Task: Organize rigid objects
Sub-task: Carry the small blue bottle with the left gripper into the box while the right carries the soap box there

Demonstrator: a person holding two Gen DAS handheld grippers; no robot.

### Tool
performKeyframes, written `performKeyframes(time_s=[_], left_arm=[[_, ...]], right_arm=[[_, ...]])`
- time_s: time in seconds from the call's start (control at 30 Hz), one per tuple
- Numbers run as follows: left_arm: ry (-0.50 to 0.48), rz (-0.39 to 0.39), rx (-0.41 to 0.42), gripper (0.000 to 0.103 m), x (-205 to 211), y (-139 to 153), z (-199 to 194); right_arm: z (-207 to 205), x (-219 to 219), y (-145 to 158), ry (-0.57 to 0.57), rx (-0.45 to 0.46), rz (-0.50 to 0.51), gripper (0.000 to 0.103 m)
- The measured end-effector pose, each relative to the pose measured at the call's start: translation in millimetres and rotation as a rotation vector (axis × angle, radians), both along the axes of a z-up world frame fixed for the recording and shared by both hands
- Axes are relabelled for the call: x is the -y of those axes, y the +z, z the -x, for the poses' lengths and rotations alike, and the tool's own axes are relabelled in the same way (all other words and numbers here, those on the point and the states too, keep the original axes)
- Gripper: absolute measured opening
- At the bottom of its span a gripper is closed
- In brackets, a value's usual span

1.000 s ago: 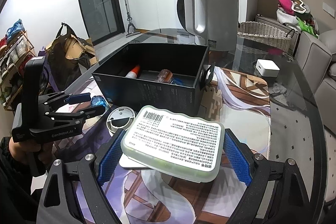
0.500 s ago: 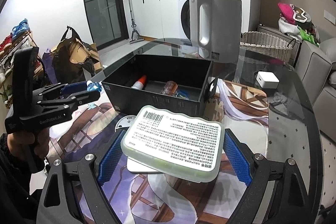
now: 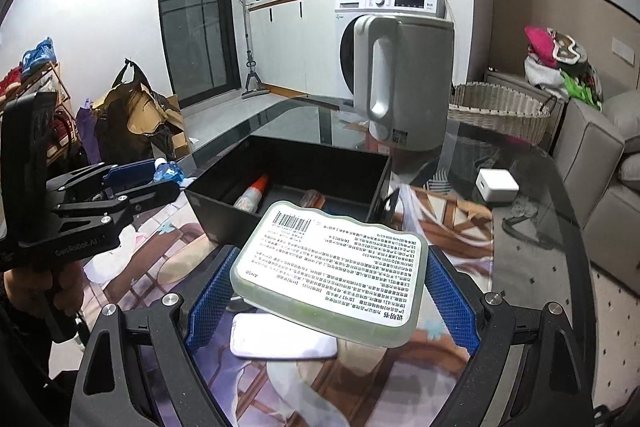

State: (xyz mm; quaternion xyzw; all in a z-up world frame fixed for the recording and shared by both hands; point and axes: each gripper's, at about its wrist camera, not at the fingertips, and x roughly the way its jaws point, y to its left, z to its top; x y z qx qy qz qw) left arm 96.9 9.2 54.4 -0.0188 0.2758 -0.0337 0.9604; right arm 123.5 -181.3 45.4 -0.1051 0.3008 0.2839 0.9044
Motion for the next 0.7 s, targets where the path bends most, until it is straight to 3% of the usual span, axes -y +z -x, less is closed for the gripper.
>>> performKeyframes(time_s=[0.27,0.7], left_arm=[[-0.003,-0.017,0.009,0.055,6.6,4.7,-16.1],[0.008,-0.016,-0.017,0.055,5.5,-2.9,-40.1]], right_arm=[[-11.4,-17.4,8.7,0.036,0.055,0.039,0.091],[-45.2,-33.6,0.0,0.075,0.045,0.106,0.091]])
